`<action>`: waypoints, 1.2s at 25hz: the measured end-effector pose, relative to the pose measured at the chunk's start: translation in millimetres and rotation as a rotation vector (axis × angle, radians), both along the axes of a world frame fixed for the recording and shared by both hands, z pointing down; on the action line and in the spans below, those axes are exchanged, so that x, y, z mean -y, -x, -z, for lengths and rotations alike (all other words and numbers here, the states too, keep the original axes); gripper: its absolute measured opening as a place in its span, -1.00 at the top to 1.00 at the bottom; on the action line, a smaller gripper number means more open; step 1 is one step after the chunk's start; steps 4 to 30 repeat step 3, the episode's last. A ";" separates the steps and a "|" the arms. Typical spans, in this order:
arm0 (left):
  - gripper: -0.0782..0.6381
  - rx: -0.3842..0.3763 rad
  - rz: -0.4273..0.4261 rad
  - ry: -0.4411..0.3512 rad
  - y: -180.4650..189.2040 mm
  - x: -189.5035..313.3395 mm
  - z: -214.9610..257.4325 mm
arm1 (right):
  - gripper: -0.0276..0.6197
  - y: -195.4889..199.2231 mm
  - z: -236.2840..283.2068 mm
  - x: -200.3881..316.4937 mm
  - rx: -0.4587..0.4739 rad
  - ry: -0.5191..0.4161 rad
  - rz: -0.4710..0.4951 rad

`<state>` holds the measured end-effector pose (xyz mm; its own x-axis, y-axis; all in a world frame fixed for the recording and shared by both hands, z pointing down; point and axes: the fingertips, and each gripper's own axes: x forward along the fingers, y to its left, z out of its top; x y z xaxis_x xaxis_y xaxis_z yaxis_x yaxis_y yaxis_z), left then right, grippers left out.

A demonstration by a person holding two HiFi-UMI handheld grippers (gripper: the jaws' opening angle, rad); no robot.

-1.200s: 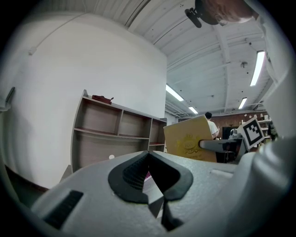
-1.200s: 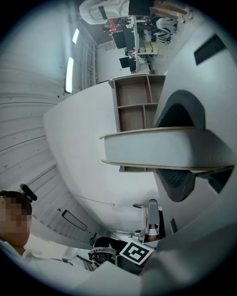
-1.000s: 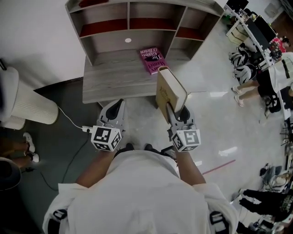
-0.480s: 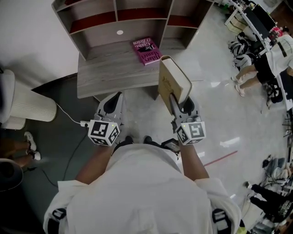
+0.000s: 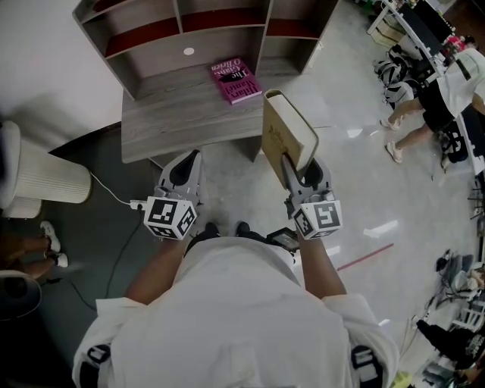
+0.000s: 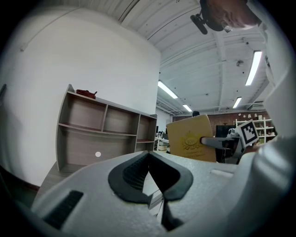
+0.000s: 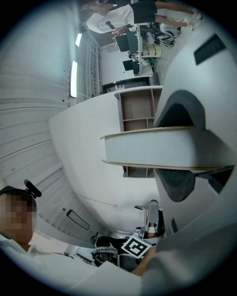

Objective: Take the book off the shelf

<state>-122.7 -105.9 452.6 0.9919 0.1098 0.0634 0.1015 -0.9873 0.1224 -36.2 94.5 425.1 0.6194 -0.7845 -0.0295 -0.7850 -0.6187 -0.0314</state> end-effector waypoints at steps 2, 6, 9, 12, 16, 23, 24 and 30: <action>0.74 0.004 -0.004 0.003 -1.0 -5.7 -0.9 | 0.27 -0.4 -0.7 -4.8 0.007 -0.005 -0.003; 0.74 0.007 -0.007 0.005 -1.5 -8.6 -1.7 | 0.27 -0.5 -1.3 -7.2 0.011 -0.007 -0.004; 0.74 0.007 -0.007 0.005 -1.5 -8.6 -1.7 | 0.27 -0.5 -1.3 -7.2 0.011 -0.007 -0.004; 0.74 0.007 -0.007 0.005 -1.5 -8.6 -1.7 | 0.27 -0.5 -1.3 -7.2 0.011 -0.007 -0.004; 0.74 0.007 -0.007 0.005 -1.5 -8.6 -1.7 | 0.27 -0.5 -1.3 -7.2 0.011 -0.007 -0.004; 0.74 0.007 -0.007 0.005 -1.5 -8.6 -1.7 | 0.27 -0.5 -1.3 -7.2 0.011 -0.007 -0.004; 0.74 0.007 -0.007 0.005 -1.5 -8.6 -1.7 | 0.27 -0.5 -1.3 -7.2 0.011 -0.007 -0.004; 0.74 0.007 -0.007 0.005 -1.5 -8.6 -1.7 | 0.27 -0.5 -1.3 -7.2 0.011 -0.007 -0.004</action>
